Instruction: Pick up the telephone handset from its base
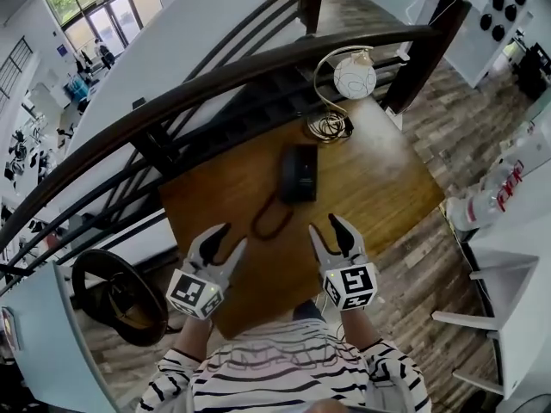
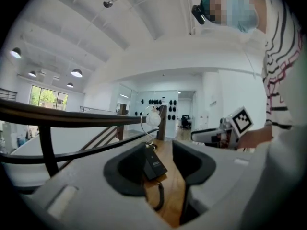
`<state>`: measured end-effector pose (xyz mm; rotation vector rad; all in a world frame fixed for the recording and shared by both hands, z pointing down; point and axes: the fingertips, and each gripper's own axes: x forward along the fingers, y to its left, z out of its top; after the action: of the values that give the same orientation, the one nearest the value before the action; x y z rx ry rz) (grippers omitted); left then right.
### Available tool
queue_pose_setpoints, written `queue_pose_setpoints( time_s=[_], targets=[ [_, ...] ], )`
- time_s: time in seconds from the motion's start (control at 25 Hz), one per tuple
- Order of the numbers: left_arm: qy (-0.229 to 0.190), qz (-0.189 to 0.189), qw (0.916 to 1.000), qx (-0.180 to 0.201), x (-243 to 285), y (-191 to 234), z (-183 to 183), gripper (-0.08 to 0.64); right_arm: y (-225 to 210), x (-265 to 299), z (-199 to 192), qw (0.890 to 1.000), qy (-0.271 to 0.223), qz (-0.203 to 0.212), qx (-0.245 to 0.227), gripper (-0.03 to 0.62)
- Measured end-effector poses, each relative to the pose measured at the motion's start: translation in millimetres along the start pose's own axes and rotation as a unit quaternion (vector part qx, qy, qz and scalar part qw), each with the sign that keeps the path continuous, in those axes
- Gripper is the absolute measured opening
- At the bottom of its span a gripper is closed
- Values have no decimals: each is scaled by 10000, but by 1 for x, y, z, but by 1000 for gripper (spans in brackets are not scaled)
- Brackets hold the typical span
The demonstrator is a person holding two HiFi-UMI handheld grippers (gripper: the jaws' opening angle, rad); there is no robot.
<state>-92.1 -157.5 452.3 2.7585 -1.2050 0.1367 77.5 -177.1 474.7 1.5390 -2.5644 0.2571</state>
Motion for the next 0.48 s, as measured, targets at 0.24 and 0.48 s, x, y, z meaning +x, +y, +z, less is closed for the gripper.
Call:
queue_pose_setpoints(
  time_s=[0.24,0.48],
  targets=[
    [22,-70,9996,285,66,12,14,189,-38,29,0,9994,24,214,-253,190],
    [175,-291,9989,312,136,16,14,194,-73,49,-5,9985,123,377,-368,190]
  ],
)
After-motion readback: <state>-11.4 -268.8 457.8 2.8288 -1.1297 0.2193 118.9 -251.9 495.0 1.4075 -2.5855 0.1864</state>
